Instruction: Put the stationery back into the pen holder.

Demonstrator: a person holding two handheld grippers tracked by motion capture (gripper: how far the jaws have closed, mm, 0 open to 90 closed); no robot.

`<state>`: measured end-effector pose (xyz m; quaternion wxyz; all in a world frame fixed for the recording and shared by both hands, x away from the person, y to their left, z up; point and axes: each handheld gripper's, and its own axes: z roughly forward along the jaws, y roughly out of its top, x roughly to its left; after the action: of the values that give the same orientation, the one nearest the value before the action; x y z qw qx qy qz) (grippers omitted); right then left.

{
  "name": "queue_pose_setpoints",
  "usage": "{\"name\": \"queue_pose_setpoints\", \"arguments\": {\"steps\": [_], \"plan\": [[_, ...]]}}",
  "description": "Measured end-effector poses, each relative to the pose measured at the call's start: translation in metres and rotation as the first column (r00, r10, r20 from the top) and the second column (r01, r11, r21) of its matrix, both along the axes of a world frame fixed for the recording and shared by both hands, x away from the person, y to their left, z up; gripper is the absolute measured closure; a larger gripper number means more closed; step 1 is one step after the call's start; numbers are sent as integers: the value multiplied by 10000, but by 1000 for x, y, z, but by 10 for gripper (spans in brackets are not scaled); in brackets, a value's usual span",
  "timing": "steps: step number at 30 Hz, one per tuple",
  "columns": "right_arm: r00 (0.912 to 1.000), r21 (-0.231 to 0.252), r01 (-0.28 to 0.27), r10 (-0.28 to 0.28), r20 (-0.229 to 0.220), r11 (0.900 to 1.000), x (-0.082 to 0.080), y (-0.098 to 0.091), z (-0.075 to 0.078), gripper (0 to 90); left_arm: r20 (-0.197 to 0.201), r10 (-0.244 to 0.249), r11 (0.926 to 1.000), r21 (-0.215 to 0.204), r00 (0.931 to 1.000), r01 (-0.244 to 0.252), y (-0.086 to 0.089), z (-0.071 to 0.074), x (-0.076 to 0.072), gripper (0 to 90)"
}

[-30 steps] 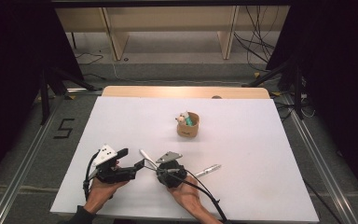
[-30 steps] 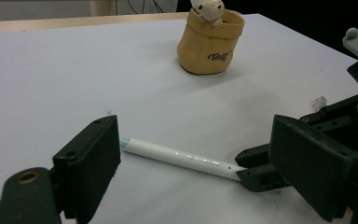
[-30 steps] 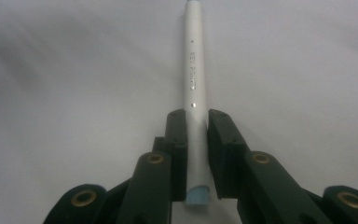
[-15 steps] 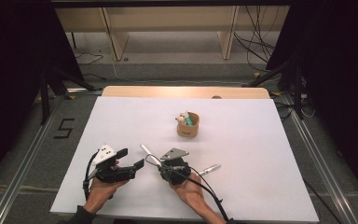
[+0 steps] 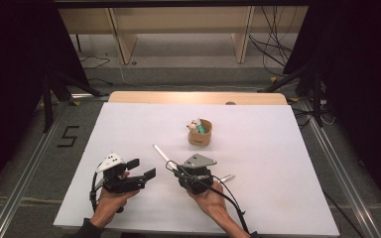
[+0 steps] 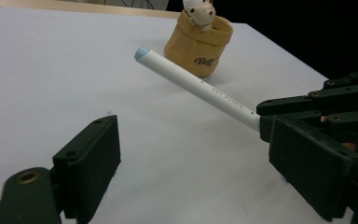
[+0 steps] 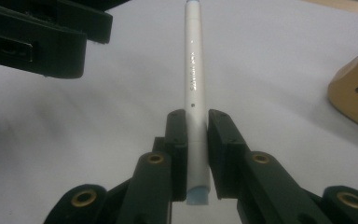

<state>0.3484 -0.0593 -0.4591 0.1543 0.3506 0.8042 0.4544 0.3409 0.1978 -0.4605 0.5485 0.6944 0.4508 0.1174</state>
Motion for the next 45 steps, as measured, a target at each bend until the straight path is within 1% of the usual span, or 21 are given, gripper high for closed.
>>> {"name": "queue_pose_setpoints", "arguments": {"steps": [5,7,13,15,17,18,20,21,22,25,27,31,34,36,37,39,42,43,44,45], "plan": [[9994,288,-29,20,337,9996,-3,-11,3,795,-162,-184,9993,-337,9997,178,-8,5,0,158],[9995,381,-34,22,324,9993,-4,-14,4,794,-247,-244,9986,-475,9994,232,-11,7,0,158],[9984,602,-74,40,567,9982,-9,-24,8,794,-453,-283,9945,-1022,9986,236,-17,14,4,159],[9983,728,-75,32,590,9973,-11,-27,9,794,-609,-359,9915,-1271,9975,279,-19,15,6,159],[9976,801,-81,26,688,9968,-13,-31,12,794,-883,-398,9871,-1582,9953,254,-21,16,8,159],[9974,825,-85,25,723,9966,-14,-32,12,794,-1030,-489,9837,-1773,9935,300,-22,16,9,160],[9968,890,-104,33,802,9960,-16,-35,14,794,-1151,-652,9808,-1906,9912,423,-26,18,10,162],[9964,897,-111,35,845,9959,-17,-36,15,794,-1150,-708,9804,-1909,9908,479,-27,18,11,162],[9962,913,-131,51,874,9957,-17,-36,16,794,-1212,-809,9782,-2001,9893,555,-29,19,12,162],[9954,986,-105,10,960,9951,-20,-40,18,794,-1383,-961,9724,-2246,9857,633,-33,20,15,163],[9948,983,-108,8,1019,9951,-21,-42,18,794,-1446,-1023,9700,-2340,9842,665,-34,21,16,164],[9945,1017,-124,17,1045,9947,-23,-45,18,794,-1816,-1221,9541,-2925,9758,649,-35,22,19,169],[9936,1040,-135,17,1127,9945,-25,-46,17,794,-1923,-1257,9489,-3096,9733,614,-37,24,21,171],[9932,1030,-208,88,1162,9945,-27,-47,18,793,-2065,-1334,9408,-3340,9693,583,-38,24,22,173],[9930,1054,-211,86,1175,9942,-27,-47,18,793,-2125,-1339,9358,-3486,9679,529,-38,24,23,175],[9929,1062,-215,88,1186,9941,-28,-47,18,794,-2225,-1344,9281,-3697,9656,440,-39,25,25,181],[9929,1087,-227,97,1188,9938,-29,-48,17,794,-2381,-1311,9150,-4027,9624,250,-40,25,28,199],[9928,1098,-229,97,1190,9937,-29,-48,17,793,-2502,-1310,9069,-4212,9593,140,-40,25,29,202],[9928,1116,-244,110,1193,9935,-30,-49,17,794,-2583,-1296,9017,-4323,9573,54,-40,25,30,206],[9925,1125,-250,111,1221,9933,-30,-49,17,793,-2729,-1257,8923,-4513,9538,-116,-41,24,32,210]]}}
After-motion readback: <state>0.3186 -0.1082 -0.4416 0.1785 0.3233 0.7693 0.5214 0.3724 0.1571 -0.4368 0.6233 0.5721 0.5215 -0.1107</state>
